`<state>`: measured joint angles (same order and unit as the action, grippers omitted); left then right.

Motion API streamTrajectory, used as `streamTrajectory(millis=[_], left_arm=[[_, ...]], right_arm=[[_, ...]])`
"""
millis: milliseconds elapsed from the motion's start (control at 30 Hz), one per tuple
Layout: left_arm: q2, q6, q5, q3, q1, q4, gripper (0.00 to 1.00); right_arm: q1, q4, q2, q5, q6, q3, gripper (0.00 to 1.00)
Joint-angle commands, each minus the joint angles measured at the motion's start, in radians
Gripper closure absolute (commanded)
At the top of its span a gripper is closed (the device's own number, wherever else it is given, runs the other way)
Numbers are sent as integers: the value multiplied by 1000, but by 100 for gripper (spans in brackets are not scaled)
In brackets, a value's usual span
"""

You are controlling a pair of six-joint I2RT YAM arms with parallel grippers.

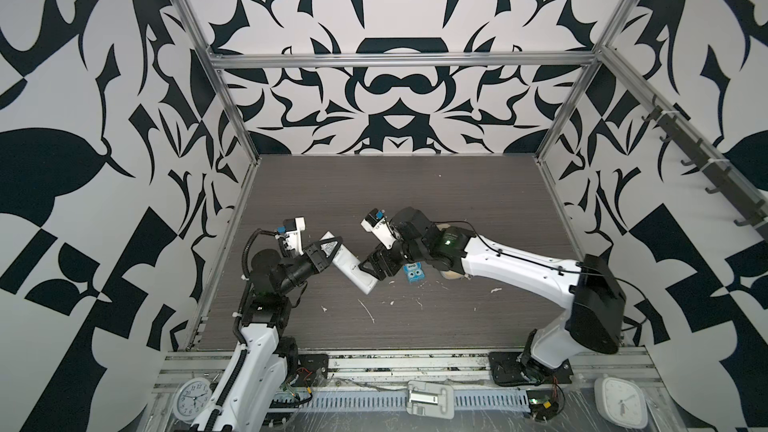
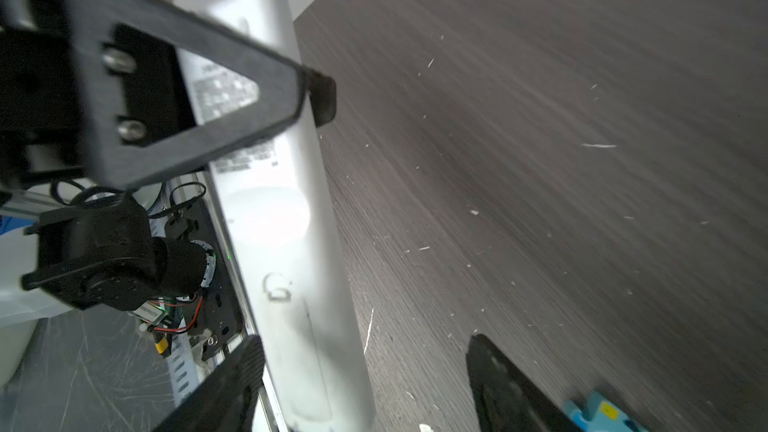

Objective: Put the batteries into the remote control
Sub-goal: 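Open the right gripper and draw it back from the closed remote, then lower the remote onto the table with the left gripper while the right gripper withdraws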

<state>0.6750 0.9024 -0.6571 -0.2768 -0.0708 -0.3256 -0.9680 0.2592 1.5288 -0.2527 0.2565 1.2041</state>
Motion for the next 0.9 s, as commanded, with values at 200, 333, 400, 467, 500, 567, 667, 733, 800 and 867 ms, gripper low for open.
streamTrajectory(millis=[200, 333, 400, 467, 500, 567, 667, 733, 800, 867], left_arm=[[111, -170, 401, -296, -3, 650, 100], [256, -238, 662, -553, -8, 1004, 100], [384, -304, 733, -692, -22, 1152, 100], [516, -351, 884, -836, -97, 1301, 100], [578, -367, 987, -896, -150, 1360, 100], [697, -383, 1141, -990, -226, 1442, 100], [831, -376, 1311, -1074, -283, 1505, 100], [916, -350, 1368, -1125, -304, 1554, 100], [984, -332, 1417, -1158, -321, 1580, 100], [1067, -309, 1452, -1205, -346, 1632, 100]], right_arm=[[5, -116, -367, 158, -90, -260, 17], [5, -173, -458, 176, -84, -350, 17], [6, -201, -509, 179, -85, -396, 17], [7, -217, -560, 178, -84, -434, 16], [9, -218, -586, 181, -85, -448, 15], [11, -211, -631, 190, -88, -475, 14], [12, -184, -692, 191, -97, -501, 13], [13, -180, -737, 177, -107, -524, 12], [14, -174, -776, 178, -112, -544, 11], [16, -150, -797, 206, -116, -554, 10]])
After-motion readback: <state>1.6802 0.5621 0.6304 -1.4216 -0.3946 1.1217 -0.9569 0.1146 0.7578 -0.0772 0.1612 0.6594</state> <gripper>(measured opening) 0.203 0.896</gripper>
